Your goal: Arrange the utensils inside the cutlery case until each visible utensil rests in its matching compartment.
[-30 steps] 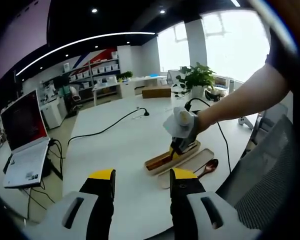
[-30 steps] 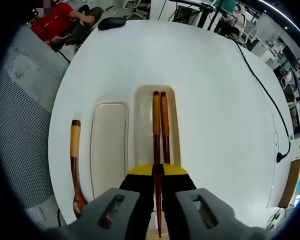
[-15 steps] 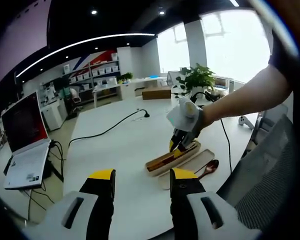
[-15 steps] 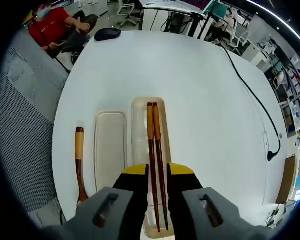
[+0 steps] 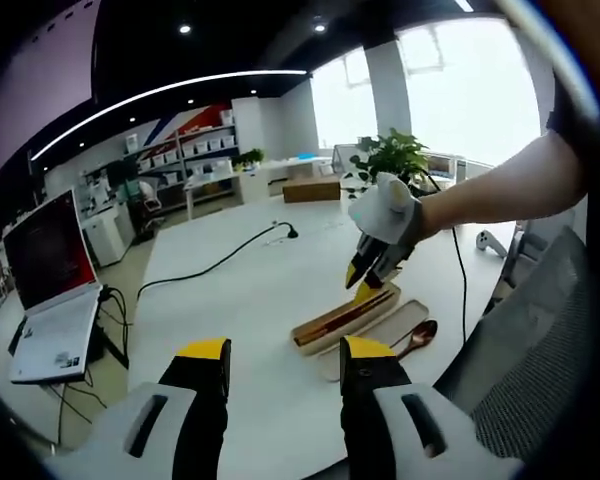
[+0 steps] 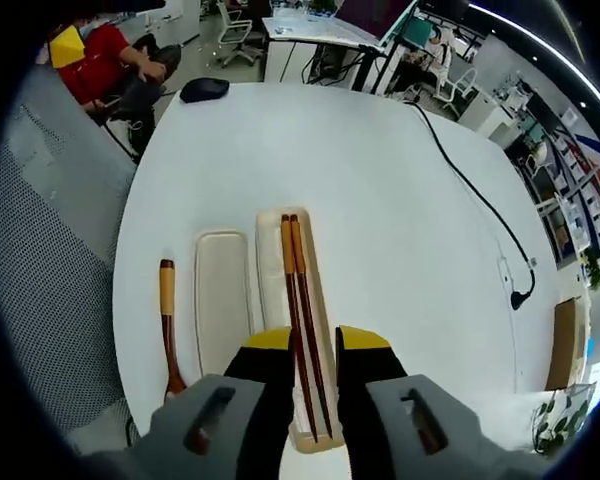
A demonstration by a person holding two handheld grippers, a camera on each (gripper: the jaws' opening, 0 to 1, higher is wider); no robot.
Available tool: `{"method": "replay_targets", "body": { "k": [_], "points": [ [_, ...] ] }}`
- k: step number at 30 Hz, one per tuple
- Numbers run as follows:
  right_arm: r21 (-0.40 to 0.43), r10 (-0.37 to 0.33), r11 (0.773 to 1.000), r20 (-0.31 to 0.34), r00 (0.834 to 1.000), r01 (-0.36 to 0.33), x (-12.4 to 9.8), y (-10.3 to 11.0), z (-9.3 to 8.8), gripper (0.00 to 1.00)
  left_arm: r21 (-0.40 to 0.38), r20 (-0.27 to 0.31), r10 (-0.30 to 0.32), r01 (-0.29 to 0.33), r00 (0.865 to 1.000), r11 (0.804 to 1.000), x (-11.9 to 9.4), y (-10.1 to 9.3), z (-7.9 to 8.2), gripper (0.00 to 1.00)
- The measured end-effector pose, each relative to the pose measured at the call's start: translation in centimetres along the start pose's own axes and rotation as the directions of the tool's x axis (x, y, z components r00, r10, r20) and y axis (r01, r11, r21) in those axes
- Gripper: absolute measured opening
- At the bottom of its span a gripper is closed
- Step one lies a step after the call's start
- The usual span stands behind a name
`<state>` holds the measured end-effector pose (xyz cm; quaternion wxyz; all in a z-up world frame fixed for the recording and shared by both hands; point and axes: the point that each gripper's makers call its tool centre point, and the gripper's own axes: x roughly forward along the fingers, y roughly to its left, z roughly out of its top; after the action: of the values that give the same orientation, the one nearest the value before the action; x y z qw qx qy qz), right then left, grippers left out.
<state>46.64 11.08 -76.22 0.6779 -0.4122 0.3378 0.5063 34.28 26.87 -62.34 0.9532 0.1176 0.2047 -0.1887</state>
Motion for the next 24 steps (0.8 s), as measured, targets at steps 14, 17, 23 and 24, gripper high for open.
{"method": "replay_targets", "body": {
  "k": [14,17,23,24],
  "points": [
    [0.034,-0.024,0.999,0.004,1.000,0.024,-1.9,0.5,-1.1,0.15,0.007,0.018,0.004,-0.004,1.000,1.000,-0.2,-0.1,0.4,0.44],
    [0.042,-0.030,0.999,0.006,1.000,0.030,-2.3,0.5,-1.3,0.15,0.009,0.020,0.005,-0.005,1.000,1.000,-0.2,-0.1,0.5,0.44],
    [0.062,-0.037,0.997,0.006,0.999,0.036,-3.0,1.0,-2.1,0.16,0.015,0.020,0.004,-0.004,1.000,1.000,-0.2,-0.1,0.5,0.44],
    [0.067,-0.037,0.997,0.006,0.999,0.037,-3.1,1.1,-2.2,0.16,0.015,0.020,0.004,-0.004,1.000,1.000,-0.2,-0.1,0.5,0.44]
  ]
}}
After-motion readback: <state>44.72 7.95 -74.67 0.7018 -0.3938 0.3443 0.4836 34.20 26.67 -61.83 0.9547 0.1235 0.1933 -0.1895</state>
